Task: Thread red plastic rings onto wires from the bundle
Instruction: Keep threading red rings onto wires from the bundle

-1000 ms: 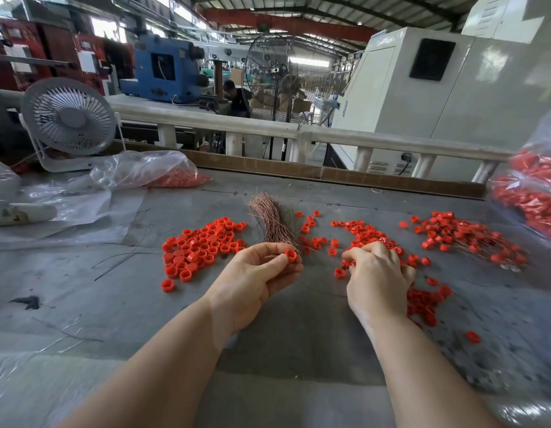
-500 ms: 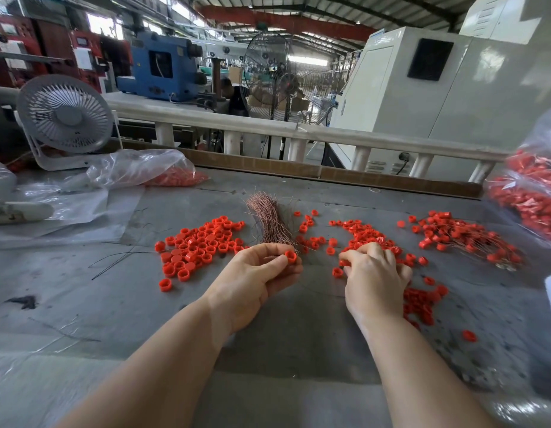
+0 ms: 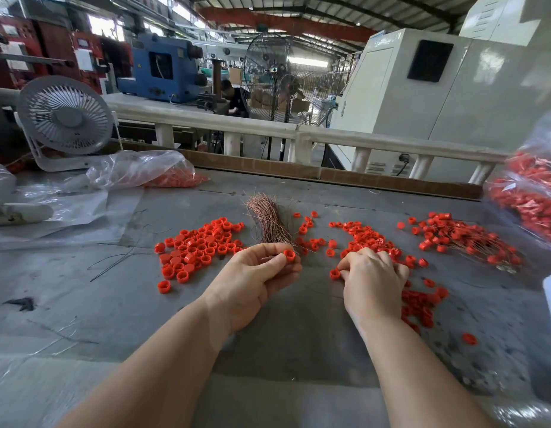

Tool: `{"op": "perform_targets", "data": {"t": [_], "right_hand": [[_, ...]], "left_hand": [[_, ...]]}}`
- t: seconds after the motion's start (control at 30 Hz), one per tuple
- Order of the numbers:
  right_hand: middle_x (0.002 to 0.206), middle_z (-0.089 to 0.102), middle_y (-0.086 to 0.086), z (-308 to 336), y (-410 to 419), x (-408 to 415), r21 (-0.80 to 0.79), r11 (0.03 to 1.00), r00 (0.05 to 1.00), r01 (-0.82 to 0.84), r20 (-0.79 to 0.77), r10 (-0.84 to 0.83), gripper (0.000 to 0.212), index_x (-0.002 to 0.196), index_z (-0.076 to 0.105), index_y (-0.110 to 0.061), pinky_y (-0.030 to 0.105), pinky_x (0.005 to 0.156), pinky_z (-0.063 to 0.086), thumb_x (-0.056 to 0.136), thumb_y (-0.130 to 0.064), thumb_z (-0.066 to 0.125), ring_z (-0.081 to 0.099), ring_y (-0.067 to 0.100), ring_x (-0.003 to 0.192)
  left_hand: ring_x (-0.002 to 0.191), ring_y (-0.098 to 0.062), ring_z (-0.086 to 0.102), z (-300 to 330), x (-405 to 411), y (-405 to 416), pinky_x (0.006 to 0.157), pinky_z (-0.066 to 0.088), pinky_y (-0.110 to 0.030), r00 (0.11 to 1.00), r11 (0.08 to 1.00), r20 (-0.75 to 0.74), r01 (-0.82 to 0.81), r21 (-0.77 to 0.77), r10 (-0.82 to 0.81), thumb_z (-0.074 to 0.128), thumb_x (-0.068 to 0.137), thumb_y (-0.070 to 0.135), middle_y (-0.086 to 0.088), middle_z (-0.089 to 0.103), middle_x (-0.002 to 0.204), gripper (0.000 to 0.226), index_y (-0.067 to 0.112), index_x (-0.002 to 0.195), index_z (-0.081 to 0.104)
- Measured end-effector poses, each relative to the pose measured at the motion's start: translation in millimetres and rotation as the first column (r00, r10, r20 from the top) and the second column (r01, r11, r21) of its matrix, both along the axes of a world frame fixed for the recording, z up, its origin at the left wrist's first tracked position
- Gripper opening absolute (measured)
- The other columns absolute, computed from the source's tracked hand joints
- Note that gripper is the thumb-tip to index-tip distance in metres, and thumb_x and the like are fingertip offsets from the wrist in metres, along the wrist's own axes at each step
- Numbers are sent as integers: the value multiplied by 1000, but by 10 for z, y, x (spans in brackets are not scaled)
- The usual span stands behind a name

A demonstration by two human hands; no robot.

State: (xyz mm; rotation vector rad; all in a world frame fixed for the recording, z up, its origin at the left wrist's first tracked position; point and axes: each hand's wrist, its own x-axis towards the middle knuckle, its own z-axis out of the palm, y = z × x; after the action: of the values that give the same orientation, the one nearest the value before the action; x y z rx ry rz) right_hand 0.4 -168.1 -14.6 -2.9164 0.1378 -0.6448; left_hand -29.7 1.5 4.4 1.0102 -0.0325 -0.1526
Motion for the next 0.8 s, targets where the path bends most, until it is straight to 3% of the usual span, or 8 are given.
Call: {"op": "perform_targets", "data": {"t": [0.27,0.43,0.7,0.8], "right_hand": [[93,64,-10,-6,1,-11,26,999,997,-20,78,18,23,99,61,-31,31,78,15,86,-12,59,48,15,98],[107,62,-11,-6,2,12,40,999,999,-22,45,20,34,112,60,-35,31,83,19,88,-11,56,46,15,106],[97,63,-10,22,28,-20,78,996,996,-43,77,37,26,97,62,-30,29,79,19,84,-8,60,47,16,100],[82,63,-7,54,51,-46,257,955,977,-150,186,103,17,86,62,-22,31,81,32,81,-5,65,55,19,87]], "left_hand": [[65,-14,67,-3,10,-7,66,58,-23,1000,999,-5,-2,-32,2,46,90,-6,-12,64,75,15,-1,88,60],[64,-14,66,12,5,1,65,58,-23,1000,999,-7,1,-36,-1,47,89,-6,-11,64,74,14,-1,86,60],[65,-14,67,0,18,22,67,58,-24,1000,999,-12,-4,-37,4,48,89,-6,-10,65,71,13,-1,87,60],[65,-14,67,-5,10,17,67,58,-24,1000,999,-16,-8,-37,7,47,89,-6,-10,65,70,13,-1,87,59]]}}
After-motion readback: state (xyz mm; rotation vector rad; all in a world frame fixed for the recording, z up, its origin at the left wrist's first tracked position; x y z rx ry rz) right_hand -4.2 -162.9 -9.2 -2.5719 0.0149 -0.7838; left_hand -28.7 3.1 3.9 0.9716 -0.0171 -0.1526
